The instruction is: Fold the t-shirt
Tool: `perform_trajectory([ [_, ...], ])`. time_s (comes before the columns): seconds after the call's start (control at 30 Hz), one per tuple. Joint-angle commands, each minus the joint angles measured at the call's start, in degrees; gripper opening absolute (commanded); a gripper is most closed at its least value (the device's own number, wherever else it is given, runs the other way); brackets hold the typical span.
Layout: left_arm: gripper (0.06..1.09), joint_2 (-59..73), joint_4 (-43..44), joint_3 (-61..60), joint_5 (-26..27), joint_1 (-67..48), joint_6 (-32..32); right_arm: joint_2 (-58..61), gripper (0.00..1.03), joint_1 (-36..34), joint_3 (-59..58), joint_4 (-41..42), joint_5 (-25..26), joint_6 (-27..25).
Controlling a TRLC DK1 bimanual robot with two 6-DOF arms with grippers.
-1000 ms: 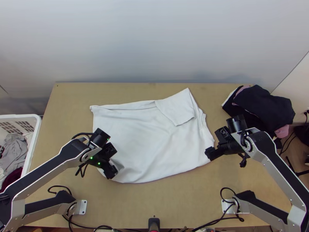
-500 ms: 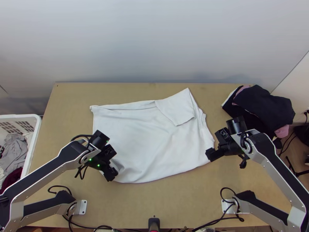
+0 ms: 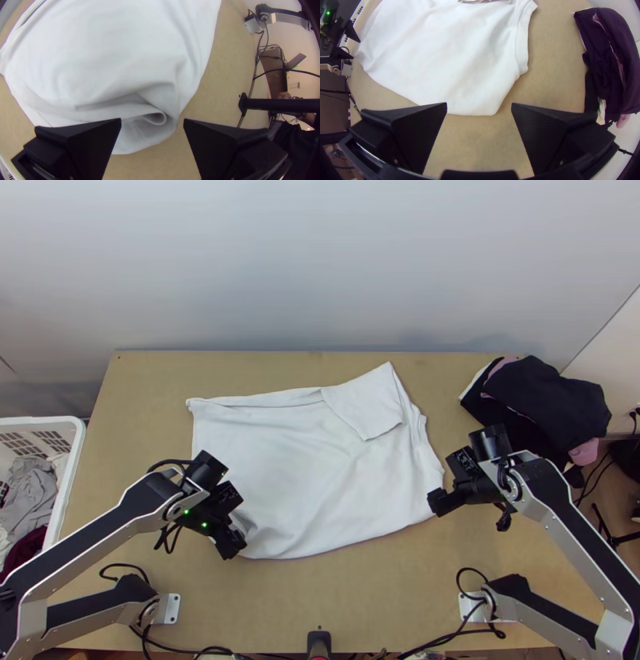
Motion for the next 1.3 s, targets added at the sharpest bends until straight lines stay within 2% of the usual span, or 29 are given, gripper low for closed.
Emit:
perform_trajectory([
  [0.0,0.97,0.2,0.7,0.1,-0.2,0.5,0.1,-0.2,0.9,-0.1,-0.2,0.2,0.6,0.0],
  [0.23,0.97,1.6,1.2,1.0,-0.2,4.8,-0.6,-0.5,0.9,-0.1,-0.5,0.3,0.5,0.0],
  [0.77,0.94,7.8,1.5,2.1,-2.3,0.9,-1.8,-0.5,0.9,0.1,-0.5,1.1,1.7,-1.3],
  [0.93,0.88,9.4,1.5,2.7,-2.3,-0.3,-2.0,-0.9,0.9,0.1,-1.3,1.2,2.5,-1.9],
  [1.03,0.71,9.7,1.6,2.8,-2.2,-0.6,-2.2,-1.1,0.9,0.1,-1.7,1.3,2.9,-2.1],
  [1.07,0.6,9.7,1.7,2.8,-2.2,-0.6,-2.2,-1.1,0.9,0.1,-1.7,1.4,3.1,-2.1],
  [1.1,0.54,9.7,2.0,2.7,-2.0,-0.6,-2.3,-1.2,0.9,0.1,-1.7,1.5,3.2,-2.2],
  [1.27,0.35,9.5,2.7,1.8,-1.5,-0.6,-3.5,-1.3,0.9,0.2,-2.2,1.9,3.2,-2.2],
])
